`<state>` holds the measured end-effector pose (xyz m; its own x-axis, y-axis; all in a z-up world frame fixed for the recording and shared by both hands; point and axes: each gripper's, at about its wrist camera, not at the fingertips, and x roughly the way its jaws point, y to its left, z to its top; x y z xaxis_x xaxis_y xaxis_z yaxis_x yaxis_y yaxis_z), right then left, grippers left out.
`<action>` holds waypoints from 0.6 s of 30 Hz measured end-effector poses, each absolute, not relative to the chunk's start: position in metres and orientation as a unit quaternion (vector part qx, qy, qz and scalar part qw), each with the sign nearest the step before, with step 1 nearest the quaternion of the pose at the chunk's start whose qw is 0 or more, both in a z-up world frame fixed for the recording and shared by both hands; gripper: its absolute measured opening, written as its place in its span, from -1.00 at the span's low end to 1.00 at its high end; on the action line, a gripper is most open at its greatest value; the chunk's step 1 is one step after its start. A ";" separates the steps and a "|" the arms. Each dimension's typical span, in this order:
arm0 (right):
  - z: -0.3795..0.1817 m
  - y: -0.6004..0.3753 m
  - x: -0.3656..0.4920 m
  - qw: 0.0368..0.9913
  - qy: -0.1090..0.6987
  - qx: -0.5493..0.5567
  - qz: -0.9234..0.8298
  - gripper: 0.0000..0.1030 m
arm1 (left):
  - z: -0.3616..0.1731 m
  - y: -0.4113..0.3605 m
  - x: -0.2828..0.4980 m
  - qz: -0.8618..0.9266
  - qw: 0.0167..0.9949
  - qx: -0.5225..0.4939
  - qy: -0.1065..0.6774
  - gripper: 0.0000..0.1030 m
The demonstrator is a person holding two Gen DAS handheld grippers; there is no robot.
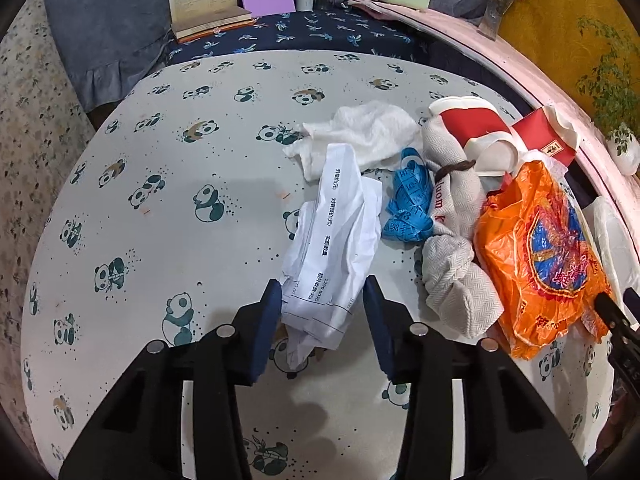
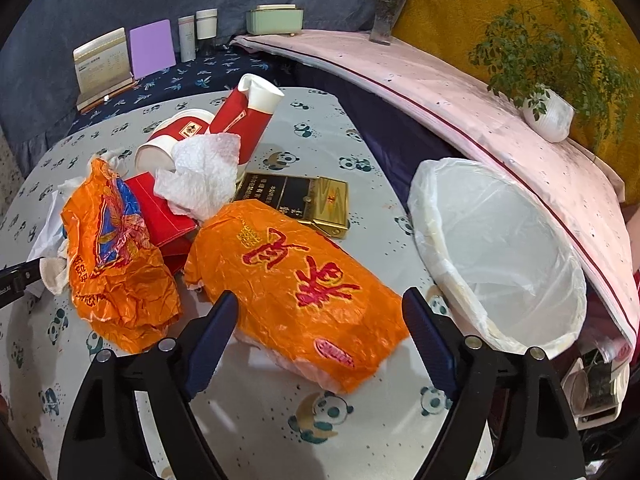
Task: Collect trash
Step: 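Grasp the orange plastic bag with the right tool while the left tool grasps a white paper, then carry the orange bag with the right tool into the bin and release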
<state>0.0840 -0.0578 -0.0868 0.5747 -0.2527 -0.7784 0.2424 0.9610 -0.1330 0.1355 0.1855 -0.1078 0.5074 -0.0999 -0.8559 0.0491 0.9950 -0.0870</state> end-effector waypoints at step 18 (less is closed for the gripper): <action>-0.103 -0.055 0.094 0.889 0.443 -0.018 -0.111 -0.22 | -0.070 0.186 0.114 -0.044 0.885 -0.038 0.463 -0.25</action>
